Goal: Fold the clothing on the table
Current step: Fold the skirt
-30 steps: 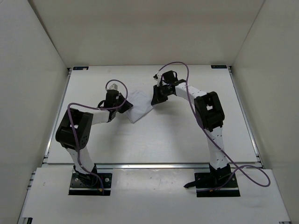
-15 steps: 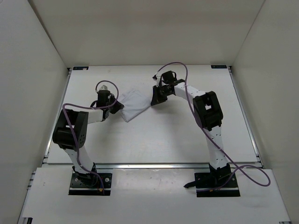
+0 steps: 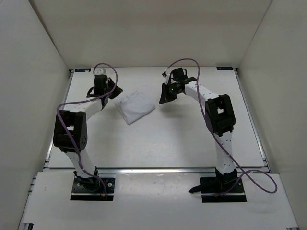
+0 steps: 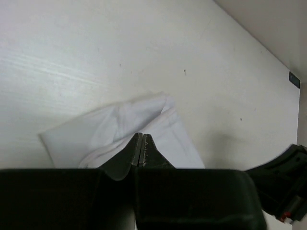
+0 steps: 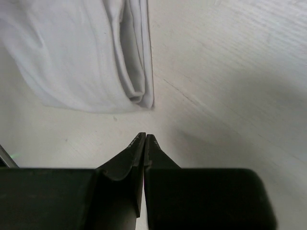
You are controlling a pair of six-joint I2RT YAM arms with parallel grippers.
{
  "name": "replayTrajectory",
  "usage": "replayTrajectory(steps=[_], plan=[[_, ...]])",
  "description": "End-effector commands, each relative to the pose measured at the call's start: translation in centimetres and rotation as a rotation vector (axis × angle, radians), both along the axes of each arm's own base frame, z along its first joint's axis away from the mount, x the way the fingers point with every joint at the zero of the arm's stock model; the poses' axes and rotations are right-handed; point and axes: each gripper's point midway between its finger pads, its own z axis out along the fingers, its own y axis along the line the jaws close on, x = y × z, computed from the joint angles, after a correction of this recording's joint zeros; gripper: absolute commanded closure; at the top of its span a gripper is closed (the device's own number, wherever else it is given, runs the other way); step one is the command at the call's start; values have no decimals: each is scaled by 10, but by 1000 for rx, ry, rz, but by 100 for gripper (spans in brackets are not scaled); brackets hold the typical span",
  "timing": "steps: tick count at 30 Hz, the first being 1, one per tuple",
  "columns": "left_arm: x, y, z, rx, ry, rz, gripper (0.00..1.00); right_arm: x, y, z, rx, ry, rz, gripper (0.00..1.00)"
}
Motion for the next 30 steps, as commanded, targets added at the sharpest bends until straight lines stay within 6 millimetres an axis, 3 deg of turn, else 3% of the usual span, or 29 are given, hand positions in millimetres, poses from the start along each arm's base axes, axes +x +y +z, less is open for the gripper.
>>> replayTrajectory(steps=[1,2,4,7,10,12,14,16,17,19,20,22,25,30], plan=[[-3,17,-9,93,60,2,96,9,-13,73,13,-171,-26,100],[-2,21,-5,109,49,11,95,13,-23,88,6,-198,-57,98],[2,27,7,135,19,23,93,12,-33,94,9,-191,-84,90],[10,19,27,172,-41,-29,84,13,-59,105,43,-155,-138,69],[14,1,16,280,10,-124,68,15,-79,111,11,-167,-177,60],[15,-12,15,334,27,-177,39,15,-92,110,-49,-184,-205,45],[15,-20,17,361,25,-201,19,14,-104,112,-101,-220,-237,24],[18,-17,23,374,-6,-169,1,13,-112,131,-87,-287,-262,8],[16,-14,19,377,1,-165,1,8,-115,130,-83,-286,-263,1],[21,-7,17,374,7,-147,1,6,-126,155,-43,-363,-300,1],[26,-2,22,364,5,-130,1,2,-135,150,-44,-358,-313,1],[26,5,20,361,25,-130,1,-4,-147,171,-14,-421,-337,1],[23,9,32,371,3,-117,2,-13,-170,174,-24,-441,-381,1],[2,15,36,396,20,-149,1,-25,-207,147,-70,-365,-451,1]])
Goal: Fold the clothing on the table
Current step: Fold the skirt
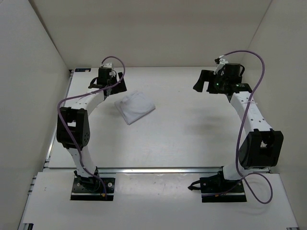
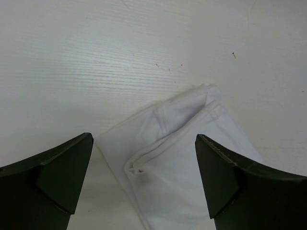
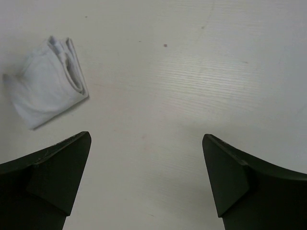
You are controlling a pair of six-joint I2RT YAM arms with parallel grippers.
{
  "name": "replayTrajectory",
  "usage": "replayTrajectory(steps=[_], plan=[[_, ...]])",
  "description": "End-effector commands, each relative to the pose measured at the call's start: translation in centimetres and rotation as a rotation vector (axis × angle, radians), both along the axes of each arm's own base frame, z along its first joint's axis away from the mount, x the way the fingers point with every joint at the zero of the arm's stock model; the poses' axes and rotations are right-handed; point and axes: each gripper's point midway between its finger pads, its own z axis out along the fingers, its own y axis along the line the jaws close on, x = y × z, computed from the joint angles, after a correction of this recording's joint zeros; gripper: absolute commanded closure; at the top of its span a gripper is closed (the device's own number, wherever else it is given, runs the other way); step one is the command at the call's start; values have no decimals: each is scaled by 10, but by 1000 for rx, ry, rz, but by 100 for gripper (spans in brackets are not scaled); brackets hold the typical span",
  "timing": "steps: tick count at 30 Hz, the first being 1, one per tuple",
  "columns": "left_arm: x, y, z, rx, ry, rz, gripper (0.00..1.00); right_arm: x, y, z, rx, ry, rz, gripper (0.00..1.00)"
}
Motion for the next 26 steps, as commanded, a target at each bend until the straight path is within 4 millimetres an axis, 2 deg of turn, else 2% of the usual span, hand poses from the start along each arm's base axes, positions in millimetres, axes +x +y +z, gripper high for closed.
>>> replayTrajectory(steps=[1,3,4,6,8,9,10,11,15,21,26], plan=[[-18,3,31,15,-24,-33,1,-2,-15,-12,-14,6,-22,1],[-29,6,31,3,-8,-46,2,-7,-24,-25,-30,33,-47,1],[-33,6,35,1,-11,-43,1,-7,-27,-24,-37,27,-56,1],[-45,11,31,-14,-6,-39,1,-11,-26,-30,-30,42,-50,1],[-55,10,42,-36,-35,-34,2,-11,-26,-26,-31,22,-46,1],[-60,13,38,-28,-28,-27,2,-11,-33,-30,-32,31,-62,1],[-64,15,38,-31,-25,-21,1,-9,-36,-25,-30,15,-71,1],[-66,15,45,-34,-41,-25,1,-10,-37,-28,-30,26,-71,1],[-82,23,43,-25,-37,-4,1,-8,-44,-27,-7,14,-77,1],[-97,26,37,-43,-43,5,1,-6,-37,-33,-40,16,-52,0],[-100,23,36,-59,-47,-2,1,-4,-30,-39,-47,44,-32,1]])
